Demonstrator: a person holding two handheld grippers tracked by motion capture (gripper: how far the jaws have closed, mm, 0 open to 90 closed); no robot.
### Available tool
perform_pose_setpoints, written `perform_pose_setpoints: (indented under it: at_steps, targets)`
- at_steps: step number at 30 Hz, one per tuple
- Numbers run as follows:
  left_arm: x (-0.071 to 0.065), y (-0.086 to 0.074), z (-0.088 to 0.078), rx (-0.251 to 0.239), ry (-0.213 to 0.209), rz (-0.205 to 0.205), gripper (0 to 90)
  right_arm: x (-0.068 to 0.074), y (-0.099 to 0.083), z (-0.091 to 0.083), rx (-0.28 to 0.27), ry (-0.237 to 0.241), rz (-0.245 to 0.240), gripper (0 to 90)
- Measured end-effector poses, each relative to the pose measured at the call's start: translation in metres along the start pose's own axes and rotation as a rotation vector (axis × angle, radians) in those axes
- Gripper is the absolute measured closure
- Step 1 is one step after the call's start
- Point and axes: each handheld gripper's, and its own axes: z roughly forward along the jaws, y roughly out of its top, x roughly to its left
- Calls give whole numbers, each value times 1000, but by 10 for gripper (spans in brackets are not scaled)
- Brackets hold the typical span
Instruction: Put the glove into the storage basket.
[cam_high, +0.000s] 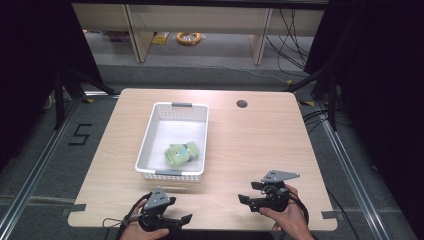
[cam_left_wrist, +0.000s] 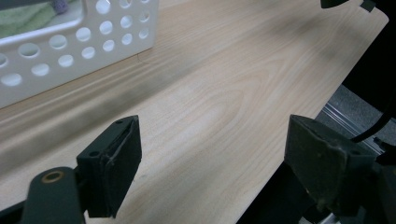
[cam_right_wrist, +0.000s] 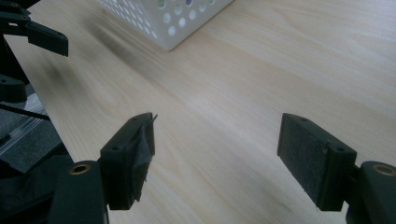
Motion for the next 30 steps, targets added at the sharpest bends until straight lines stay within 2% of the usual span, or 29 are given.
perform_pose_setpoints:
  at_steps: [1, 2, 3, 5, 6, 7, 8, 9, 11, 12, 13, 14, 15, 16, 17, 18, 19, 20, 21, 22, 23, 24, 25, 26, 27, 28, 29, 30]
  targets:
    - [0, 0, 0, 3, 0, 1, 185, -2, -2, 1, -12, 5, -12, 280]
    - [-1, 0, 1, -8, 6, 0, 185, -2, -4, -1, -9, -13, -17, 277]
    - [0, 0, -1, 16, -2, 8, 185, -4, -6, -1, -10, -5, -32, 276]
    - [-1, 0, 0, 13, 1, 6, 184, -3, -10, -2, -7, -14, -26, 273]
    - [0, 0, 0, 26, -2, 18, 184, -1, -11, -3, 7, -12, -8, 268]
    - [0, 0, -1, 34, 7, 27, 184, -4, -13, -3, -2, -10, -42, 266]
    - [0, -1, 0, 33, 6, 27, 184, -4, -15, -3, -6, -5, -28, 266]
    - [-2, -1, 2, 11, 9, 6, 184, -3, -16, -5, -5, -14, -26, 265]
    - [-2, -1, 1, 26, -7, 5, 184, -3, -19, -6, 3, -4, -24, 263]
    - [-2, -1, 1, 20, -3, 4, 184, 0, -22, -7, 10, -7, 0, 260]
    - [-1, -1, 1, 38, 3, 23, 184, 0, -24, -7, 11, -3, 9, 257]
    - [-3, -2, 1, 28, -9, -10, 184, -1, -25, -8, 7, -23, -22, 254]
    - [-2, -1, 1, 31, -10, 9, 184, -1, -27, -8, 16, -31, -30, 252]
    - [-3, -2, 2, 22, -6, 9, 184, -1, -29, -8, 16, -19, -31, 252]
    - [-3, -2, 1, 29, -7, 11, 184, -1, -31, -10, 21, -41, -33, 250]
    - [-3, -2, 1, 31, -6, 13, 184, 0, -33, -10, 29, -22, -21, 246]
    - [-4, -2, 1, 28, -4, 13, 184, 1, -34, -11, 30, -25, -13, 243]
    - [-3, -2, 1, 32, -4, 17, 184, 1, -36, -11, 21, -36, -26, 241]
    - [-4, -2, 2, 28, -8, 12, 184, 4, -38, -13, 44, -29, 15, 238]
    - [-5, -3, 2, 24, -4, -7, 184, 3, -40, -13, 29, -39, -18, 234]
    - [-4, -3, 2, 27, -2, 10, 184, 2, -41, -14, 38, -50, -29, 231]
    - [-4, -3, 2, 26, -3, 10, 184, 5, -42, -15, 45, -42, 5, 227]
    - [-4, -3, 2, 27, -3, 11, 184, 2, -44, -15, 28, -59, -37, 220]
    - [-4, -3, 2, 26, -3, 10, 184, 1, -45, -16, 36, -58, -36, 217]
    - [-5, -3, 3, 22, -4, 5, 184, 5, -46, -17, 47, -64, 1, 216]
    - [-5, -3, 3, 23, -5, 5, 184, 1, -47, -16, 32, -76, -43, 215]
    - [-5, -3, 3, 24, -7, 5, 184, 3, -48, -17, 36, -71, -24, 215]
    - [-4, -3, 3, 26, -9, 6, 184, 1, -48, -16, 28, -63, -44, 215]
